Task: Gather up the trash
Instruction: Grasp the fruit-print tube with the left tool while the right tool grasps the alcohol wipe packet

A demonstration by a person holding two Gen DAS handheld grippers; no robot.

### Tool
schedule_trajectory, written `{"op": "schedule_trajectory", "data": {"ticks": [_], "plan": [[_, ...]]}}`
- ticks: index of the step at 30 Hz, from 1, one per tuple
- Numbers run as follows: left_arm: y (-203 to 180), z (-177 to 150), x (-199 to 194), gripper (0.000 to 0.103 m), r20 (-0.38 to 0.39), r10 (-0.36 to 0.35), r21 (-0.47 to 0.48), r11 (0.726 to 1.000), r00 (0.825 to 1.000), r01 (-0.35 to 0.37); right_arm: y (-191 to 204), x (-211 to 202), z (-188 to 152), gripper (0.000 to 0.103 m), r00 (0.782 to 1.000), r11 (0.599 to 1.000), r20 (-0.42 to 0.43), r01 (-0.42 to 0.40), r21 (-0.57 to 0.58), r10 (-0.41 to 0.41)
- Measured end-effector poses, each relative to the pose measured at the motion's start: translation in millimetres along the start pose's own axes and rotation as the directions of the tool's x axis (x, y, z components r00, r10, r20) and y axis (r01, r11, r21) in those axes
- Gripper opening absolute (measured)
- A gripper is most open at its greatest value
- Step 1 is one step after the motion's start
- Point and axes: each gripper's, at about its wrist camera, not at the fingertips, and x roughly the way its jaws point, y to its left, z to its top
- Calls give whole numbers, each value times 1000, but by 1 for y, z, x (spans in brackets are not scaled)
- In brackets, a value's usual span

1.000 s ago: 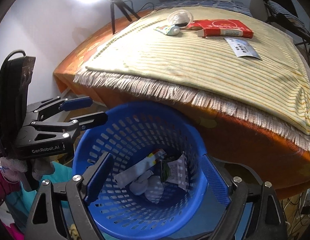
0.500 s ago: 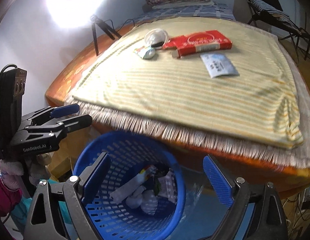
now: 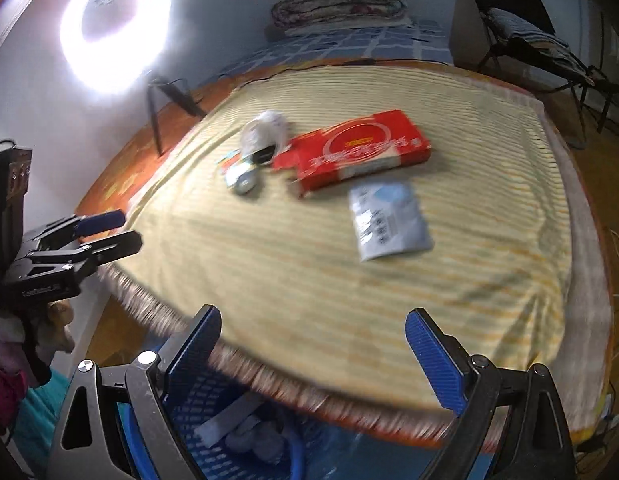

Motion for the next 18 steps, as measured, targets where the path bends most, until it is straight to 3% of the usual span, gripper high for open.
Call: {"op": "schedule_trajectory", "data": {"ticks": [8, 18], "plan": [[9, 39, 39, 72, -77, -62, -156, 986, 995, 50, -26, 31, 34, 95, 999, 999, -38, 18, 41, -17], [30, 72, 86, 72, -124, -94, -354, 934, 988, 45, -36, 57, 54, 94, 996, 998, -79, 47, 46, -43]]}}
